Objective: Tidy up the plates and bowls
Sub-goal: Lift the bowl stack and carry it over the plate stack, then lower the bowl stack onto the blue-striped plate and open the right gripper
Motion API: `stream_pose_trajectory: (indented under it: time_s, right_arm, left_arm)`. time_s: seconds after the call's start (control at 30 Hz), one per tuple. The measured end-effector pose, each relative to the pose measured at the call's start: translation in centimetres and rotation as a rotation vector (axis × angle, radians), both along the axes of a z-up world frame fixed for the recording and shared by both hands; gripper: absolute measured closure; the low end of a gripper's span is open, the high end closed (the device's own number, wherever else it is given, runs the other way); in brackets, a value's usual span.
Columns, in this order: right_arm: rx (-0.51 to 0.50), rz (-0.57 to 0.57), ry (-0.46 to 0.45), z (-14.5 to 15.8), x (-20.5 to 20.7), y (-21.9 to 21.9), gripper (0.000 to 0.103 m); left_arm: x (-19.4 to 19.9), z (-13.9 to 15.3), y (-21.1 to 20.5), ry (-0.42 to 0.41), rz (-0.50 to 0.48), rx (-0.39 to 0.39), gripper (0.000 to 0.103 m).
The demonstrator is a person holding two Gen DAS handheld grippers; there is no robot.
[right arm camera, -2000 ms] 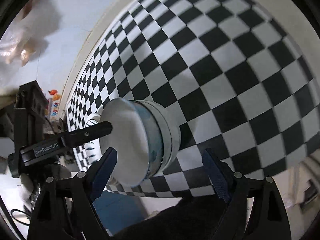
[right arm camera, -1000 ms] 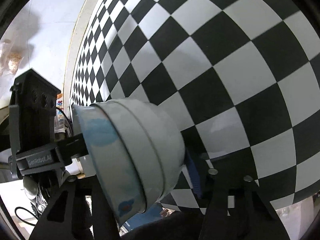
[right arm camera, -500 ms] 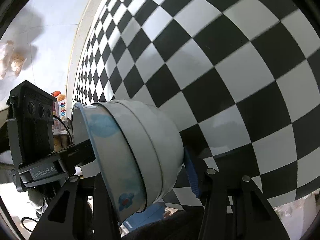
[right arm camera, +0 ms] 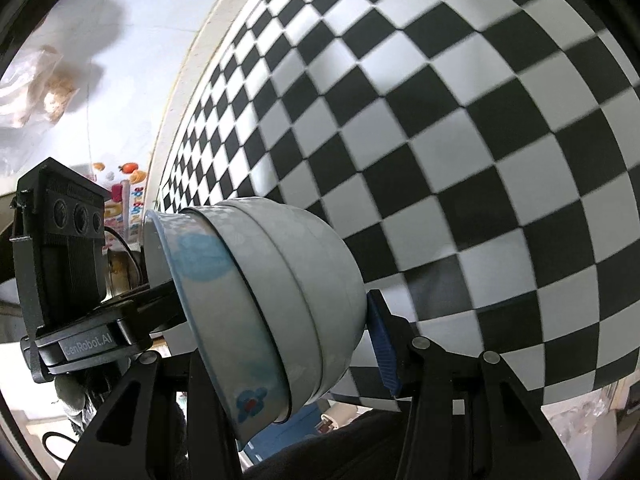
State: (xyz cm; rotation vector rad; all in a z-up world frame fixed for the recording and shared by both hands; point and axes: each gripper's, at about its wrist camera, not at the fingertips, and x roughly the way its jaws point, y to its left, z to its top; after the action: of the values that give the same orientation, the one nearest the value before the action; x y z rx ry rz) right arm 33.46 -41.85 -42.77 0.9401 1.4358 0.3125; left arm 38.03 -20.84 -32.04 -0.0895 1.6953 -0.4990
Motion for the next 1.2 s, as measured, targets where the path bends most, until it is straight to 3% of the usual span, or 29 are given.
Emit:
stream_pose_trajectory:
  time_s: [0.23, 0.47, 0.83, 1.2]
  right_arm:
    - [0.004, 0.094, -0.024, 2.5, 2.2, 3.7, 0.054]
    - [0.007, 0.210, -0.032, 3.0, 3.7, 8.2, 0.054]
    - [0.001, 0.376, 0.001, 0.5, 6.0, 15.8, 0.055]
    - [-0.021, 0.463, 0.028, -1.3, 7.6, 20.0, 0.055]
  left_arm:
    - [0.4, 1.9, 4.5, -0.030, 0.093, 0.005, 0.048]
    - [0.5, 1.9, 9.3, -0.027, 0.203, 0.015, 0.048]
    - [0.4, -1.1, 15.4, 0.027, 0.356, 0.036, 0.048]
    - [0.3, -2.6, 18.0, 0.059, 0.425, 0.035, 0.048]
